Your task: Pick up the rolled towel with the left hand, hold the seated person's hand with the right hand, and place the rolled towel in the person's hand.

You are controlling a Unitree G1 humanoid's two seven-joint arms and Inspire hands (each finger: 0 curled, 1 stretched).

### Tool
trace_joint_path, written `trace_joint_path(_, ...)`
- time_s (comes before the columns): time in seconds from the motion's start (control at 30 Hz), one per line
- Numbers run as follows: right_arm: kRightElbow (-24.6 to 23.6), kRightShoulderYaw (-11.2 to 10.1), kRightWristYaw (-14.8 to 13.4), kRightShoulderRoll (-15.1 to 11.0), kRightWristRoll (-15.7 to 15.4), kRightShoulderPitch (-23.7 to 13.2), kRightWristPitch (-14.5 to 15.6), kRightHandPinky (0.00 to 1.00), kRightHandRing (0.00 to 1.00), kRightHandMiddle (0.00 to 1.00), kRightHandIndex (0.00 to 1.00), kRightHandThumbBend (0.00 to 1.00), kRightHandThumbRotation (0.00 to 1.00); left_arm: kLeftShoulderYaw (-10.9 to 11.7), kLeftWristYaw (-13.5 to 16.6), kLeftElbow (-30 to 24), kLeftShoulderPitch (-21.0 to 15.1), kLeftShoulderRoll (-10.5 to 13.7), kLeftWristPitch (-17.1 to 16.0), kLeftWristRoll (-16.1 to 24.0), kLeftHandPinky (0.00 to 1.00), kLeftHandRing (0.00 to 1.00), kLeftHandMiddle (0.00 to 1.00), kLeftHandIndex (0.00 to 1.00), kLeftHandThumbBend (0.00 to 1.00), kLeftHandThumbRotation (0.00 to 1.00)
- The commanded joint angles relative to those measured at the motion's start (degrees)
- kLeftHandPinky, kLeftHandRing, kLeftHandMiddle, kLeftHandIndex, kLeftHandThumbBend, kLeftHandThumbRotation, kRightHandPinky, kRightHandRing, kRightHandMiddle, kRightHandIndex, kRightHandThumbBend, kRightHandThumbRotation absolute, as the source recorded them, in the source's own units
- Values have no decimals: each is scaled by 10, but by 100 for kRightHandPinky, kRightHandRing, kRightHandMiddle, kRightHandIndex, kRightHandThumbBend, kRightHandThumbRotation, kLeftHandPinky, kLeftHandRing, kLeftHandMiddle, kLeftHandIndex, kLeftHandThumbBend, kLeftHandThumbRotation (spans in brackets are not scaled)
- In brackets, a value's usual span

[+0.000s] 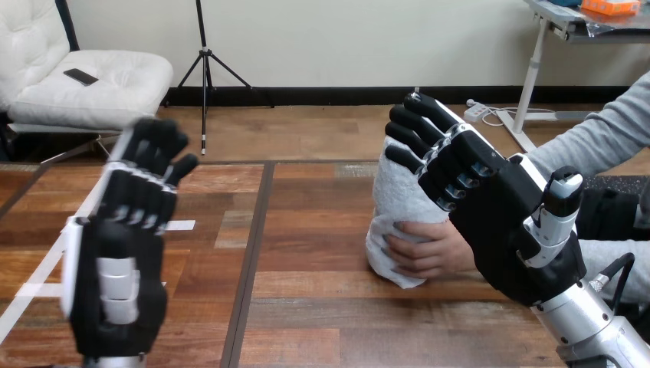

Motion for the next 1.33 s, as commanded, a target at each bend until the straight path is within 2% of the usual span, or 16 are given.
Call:
trace_joint_path(0.0,-27,0,-7,15,4,-9,-4,100,98,95,94,100,100,-14,7,-21,-7,-6,-8,16,87,90,89,86,86,86)
trace_joint_path(0.2,-28,4,-15,25,-1,-8,-6,100,99,96,94,100,100,-25,3,-31,-1,-8,-4,3,87,91,90,85,87,83)
trace_joint_path(0.6,-28,12,-25,50,-10,1,-17,100,100,99,99,100,100,-29,6,-29,-5,-5,-9,18,88,92,90,86,86,86)
trace_joint_path(0.9,-34,19,-39,70,-22,16,-36,100,100,100,100,100,100,-32,23,-42,0,-5,-30,67,91,94,92,89,86,88)
trace_joint_path(1.07,-33,21,-34,75,-17,22,-36,100,100,100,100,100,100,-35,41,-59,8,-9,-38,93,93,95,94,90,87,89)
trace_joint_path(1.3,-31,20,-26,78,-9,26,-36,100,100,100,100,100,100,-41,55,-67,12,-7,-43,102,95,96,94,91,87,88)
